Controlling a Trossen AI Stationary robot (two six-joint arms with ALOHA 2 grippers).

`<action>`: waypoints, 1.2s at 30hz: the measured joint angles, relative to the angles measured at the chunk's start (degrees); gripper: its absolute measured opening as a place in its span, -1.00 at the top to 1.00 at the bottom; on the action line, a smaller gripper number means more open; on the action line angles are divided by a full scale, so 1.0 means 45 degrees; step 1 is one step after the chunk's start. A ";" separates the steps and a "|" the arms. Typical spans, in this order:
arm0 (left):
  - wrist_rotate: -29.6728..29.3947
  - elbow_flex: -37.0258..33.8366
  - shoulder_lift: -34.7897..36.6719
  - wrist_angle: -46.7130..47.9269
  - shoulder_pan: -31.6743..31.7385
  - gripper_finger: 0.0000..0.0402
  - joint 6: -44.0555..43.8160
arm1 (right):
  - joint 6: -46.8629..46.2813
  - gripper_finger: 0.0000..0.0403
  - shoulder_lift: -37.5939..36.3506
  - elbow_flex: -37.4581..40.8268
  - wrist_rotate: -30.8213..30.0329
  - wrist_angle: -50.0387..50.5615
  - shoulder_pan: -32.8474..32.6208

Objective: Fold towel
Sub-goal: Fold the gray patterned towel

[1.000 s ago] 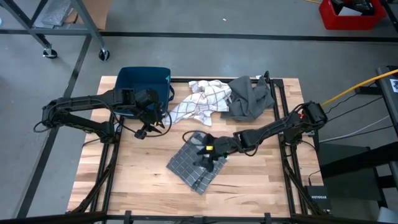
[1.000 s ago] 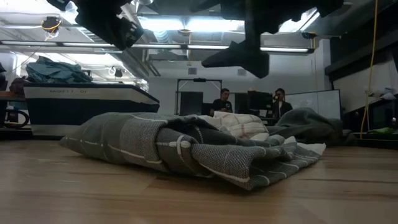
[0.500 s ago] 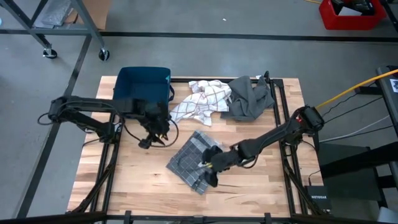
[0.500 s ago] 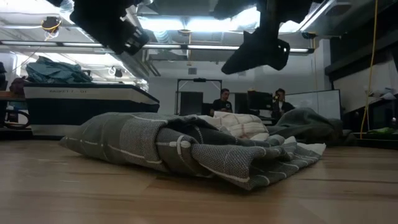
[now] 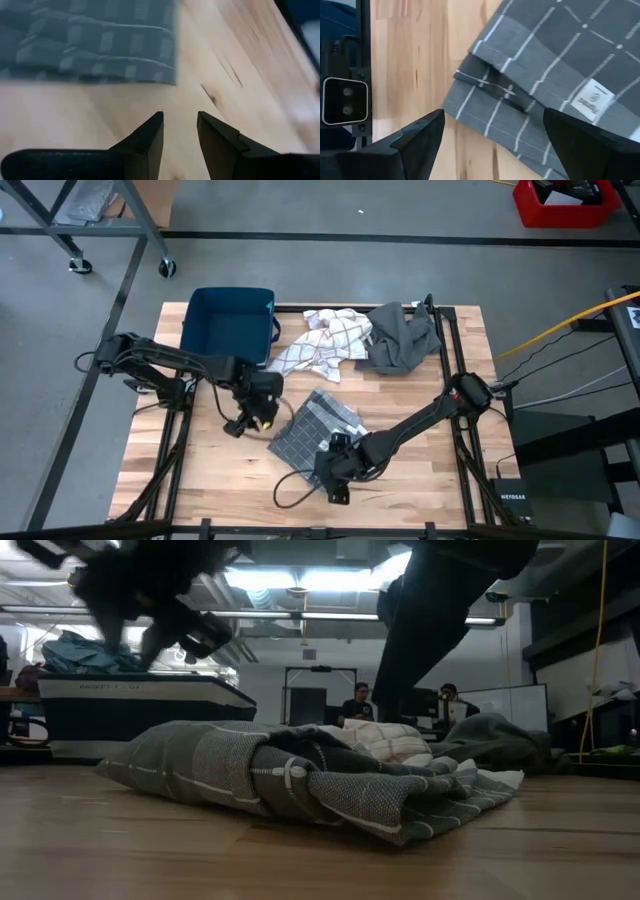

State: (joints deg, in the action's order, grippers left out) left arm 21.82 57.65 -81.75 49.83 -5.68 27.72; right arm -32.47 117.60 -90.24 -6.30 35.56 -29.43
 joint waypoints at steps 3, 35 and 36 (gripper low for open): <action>-0.0253 0.0000 -0.0336 0.0052 -0.0798 0.44 0.2016 | 0.0000 -0.71 0.0266 -0.0348 -0.0156 0.0070 -0.0096; -0.9896 -0.0010 -0.2144 -0.0790 -0.3632 0.16 0.1600 | -0.0039 -0.71 0.0300 -0.0441 -0.0409 0.0129 -0.0121; -0.9995 -0.0010 -0.2144 -0.0914 -0.3650 0.13 0.1581 | -0.0039 -0.71 0.0300 -0.0441 -0.0409 0.0129 -0.0121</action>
State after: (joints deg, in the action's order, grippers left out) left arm -23.16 57.60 -91.39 45.72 -22.10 34.83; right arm -32.64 118.96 -92.23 -8.14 36.14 -29.98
